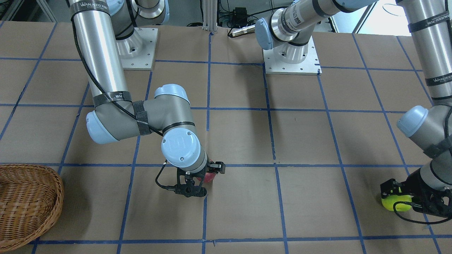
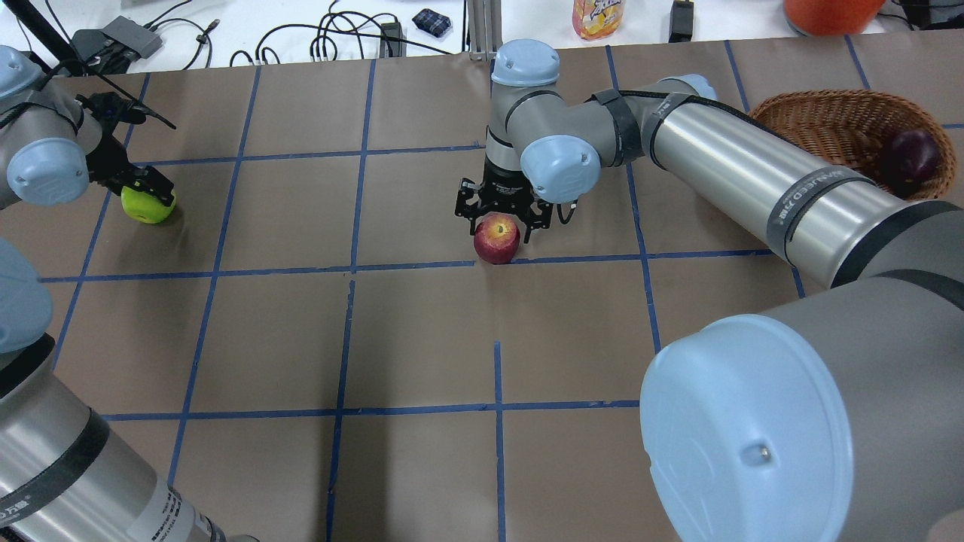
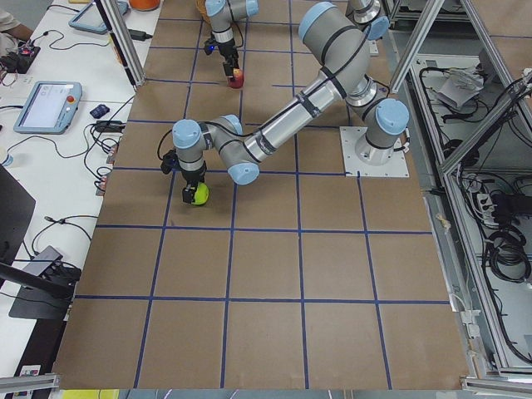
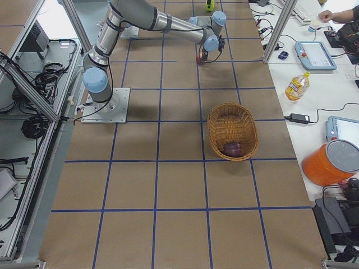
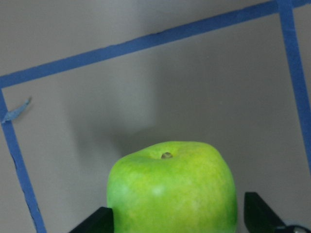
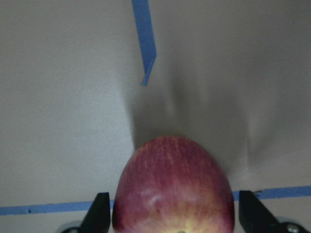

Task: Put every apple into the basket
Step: 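Close the right gripper on the light red apple mid-table, then carry red apple to basket while left carries green apple mid-table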

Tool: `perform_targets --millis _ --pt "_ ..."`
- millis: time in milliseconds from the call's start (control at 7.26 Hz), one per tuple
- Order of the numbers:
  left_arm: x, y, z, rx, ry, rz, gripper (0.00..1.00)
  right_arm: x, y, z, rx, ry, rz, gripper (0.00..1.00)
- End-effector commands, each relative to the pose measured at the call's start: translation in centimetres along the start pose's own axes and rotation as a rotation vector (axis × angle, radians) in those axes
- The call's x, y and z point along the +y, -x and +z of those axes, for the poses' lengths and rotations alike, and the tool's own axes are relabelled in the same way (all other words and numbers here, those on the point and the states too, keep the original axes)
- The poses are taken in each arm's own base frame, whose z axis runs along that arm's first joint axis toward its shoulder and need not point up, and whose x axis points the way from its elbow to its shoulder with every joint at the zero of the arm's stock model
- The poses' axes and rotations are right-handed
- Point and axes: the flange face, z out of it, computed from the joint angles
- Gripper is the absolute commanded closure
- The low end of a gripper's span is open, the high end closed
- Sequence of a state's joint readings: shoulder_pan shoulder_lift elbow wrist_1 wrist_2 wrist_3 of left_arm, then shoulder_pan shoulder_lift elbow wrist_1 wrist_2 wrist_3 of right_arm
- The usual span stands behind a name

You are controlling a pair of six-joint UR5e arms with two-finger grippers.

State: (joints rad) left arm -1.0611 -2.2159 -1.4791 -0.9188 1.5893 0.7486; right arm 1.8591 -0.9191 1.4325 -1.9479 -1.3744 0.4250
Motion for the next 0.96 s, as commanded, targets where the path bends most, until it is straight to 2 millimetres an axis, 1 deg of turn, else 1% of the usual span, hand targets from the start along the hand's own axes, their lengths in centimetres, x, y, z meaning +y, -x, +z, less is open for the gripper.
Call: perform_targets --millis 0,138,276,413,551,689,827 --pt "0.4 1.8 0.7 -0.002 0.001 -0.018 0.00 0.1 0.4 -0.2 -0.038 0.001 -0.003 0.81" --pt "0.4 1.7 0.7 -0.003 0.000 -0.018 0.12 0.0 0.2 -0.8 -0.027 -0.011 -0.014 1.00" --pt "0.4 1.7 0.8 -0.002 0.001 -0.006 0.45 -0.9 -1.0 -2.7 -0.037 -0.038 -0.001 1.00" --pt "0.5 1.7 0.9 -0.002 0.001 -0.003 0.70 -1.9 -2.6 -6.8 -0.043 -0.078 0.023 1.00" --pt "0.1 1.3 0.0 -0.004 -0.002 -0.006 0.73 -4.0 -7.0 -11.8 -0.044 -0.080 0.051 1.00" --pt "-0.9 -1.3 -1.3 0.010 0.017 -0.016 0.73 -6.1 -12.0 -17.1 -0.047 -0.084 0.041 1.00" --pt "-1.7 -4.6 -2.7 0.046 0.055 -0.018 0.73 -8.6 -18.4 -21.9 -0.005 -0.107 0.030 1.00"
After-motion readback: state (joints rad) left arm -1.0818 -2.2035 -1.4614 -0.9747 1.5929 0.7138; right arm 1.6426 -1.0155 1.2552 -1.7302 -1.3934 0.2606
